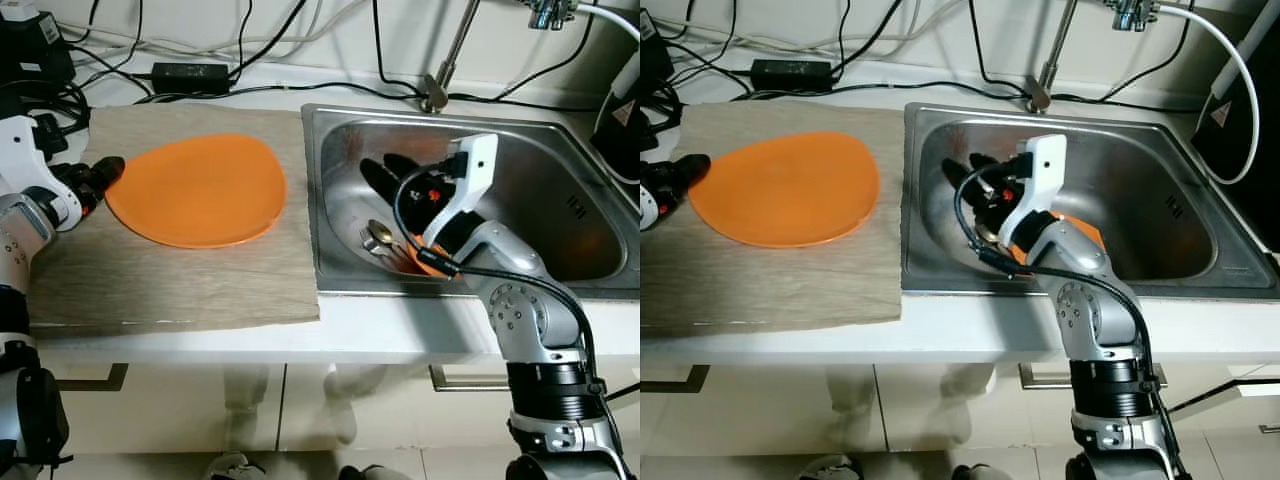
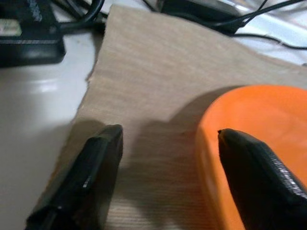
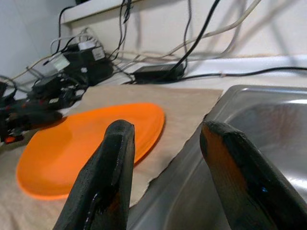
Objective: Kitchen organization
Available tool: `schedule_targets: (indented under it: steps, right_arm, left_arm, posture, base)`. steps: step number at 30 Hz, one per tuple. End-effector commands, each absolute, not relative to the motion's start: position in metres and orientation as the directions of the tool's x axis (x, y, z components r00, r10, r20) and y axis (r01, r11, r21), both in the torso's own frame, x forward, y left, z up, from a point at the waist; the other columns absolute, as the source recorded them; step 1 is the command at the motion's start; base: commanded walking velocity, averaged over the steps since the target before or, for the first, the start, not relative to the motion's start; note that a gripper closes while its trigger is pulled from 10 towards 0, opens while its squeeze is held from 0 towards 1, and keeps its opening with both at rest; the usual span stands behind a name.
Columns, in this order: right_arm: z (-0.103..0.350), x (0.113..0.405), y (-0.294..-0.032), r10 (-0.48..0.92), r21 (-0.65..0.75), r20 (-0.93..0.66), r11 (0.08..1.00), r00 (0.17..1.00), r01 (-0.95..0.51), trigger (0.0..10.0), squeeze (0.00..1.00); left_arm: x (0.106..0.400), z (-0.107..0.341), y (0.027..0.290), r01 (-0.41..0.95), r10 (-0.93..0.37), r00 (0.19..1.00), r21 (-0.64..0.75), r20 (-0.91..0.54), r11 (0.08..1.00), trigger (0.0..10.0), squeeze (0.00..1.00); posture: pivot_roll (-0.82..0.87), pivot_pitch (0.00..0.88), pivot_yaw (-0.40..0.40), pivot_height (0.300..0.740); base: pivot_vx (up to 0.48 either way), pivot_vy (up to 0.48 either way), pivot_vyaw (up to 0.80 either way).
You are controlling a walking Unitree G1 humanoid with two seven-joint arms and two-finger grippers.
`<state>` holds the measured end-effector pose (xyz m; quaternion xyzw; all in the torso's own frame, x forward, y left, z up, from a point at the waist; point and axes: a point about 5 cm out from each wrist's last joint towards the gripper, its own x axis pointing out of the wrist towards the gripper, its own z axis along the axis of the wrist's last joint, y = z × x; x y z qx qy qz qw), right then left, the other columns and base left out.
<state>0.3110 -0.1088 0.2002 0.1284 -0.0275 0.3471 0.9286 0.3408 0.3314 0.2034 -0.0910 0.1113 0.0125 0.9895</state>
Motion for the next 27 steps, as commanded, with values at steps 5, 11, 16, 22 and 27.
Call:
schedule_targets:
  steps: [5, 11, 16, 22, 27]
  right_arm:
    - [0.203, 0.306, -0.11, 0.644, 0.213, 0.137, 0.723, 0.753, -0.657, 10.0, 0.0]
    - [0.2, 0.303, -0.107, 0.655, 0.211, 0.119, 0.718, 0.746, -0.664, 10.0, 0.0]
    - [0.198, 0.303, -0.107, 0.657, 0.205, 0.102, 0.721, 0.747, -0.662, 10.0, 0.0]
    - [0.197, 0.303, -0.11, 0.648, 0.199, 0.089, 0.732, 0.756, -0.651, 10.0, 0.0]
    - [0.197, 0.304, -0.113, 0.639, 0.202, 0.082, 0.74, 0.765, -0.641, 10.0, 0.0]
  left_arm:
    - [0.346, 0.205, 0.322, 0.002, -0.049, 0.97, -0.194, -0.238, 0.981, 10.0, 0.0]
    - [0.35, 0.207, 0.304, 0.13, -0.201, 0.955, -0.3, -0.218, 0.945, 10.0, 0.0]
    - [0.35, 0.197, 0.296, 0.178, -0.257, 0.921, -0.271, -0.293, 0.946, 10.0, 0.0]
    - [0.348, 0.186, 0.296, 0.154, -0.254, 0.898, -0.283, -0.358, 0.947, 3.6, 0.0]
    - [0.347, 0.181, 0.3, 0.118, -0.234, 0.897, -0.306, -0.376, 0.945, 0.0, 0.0]
  posture:
    - [0.06, 0.059, -0.074, 0.74]
    - [0.06, 0.058, -0.072, 0.74]
    - [0.06, 0.056, -0.07, 0.74]
    - [0.05, 0.055, -0.066, 0.74]
    - [0.05, 0.054, -0.065, 0.74]
  base:
    - [0.0, 0.0, 0.0]
    - [0.0, 0.0, 0.0]
    - [0.0, 0.0, 0.0]
    - [0.0, 0.0, 0.0]
    - [0.0, 0.0, 0.0]
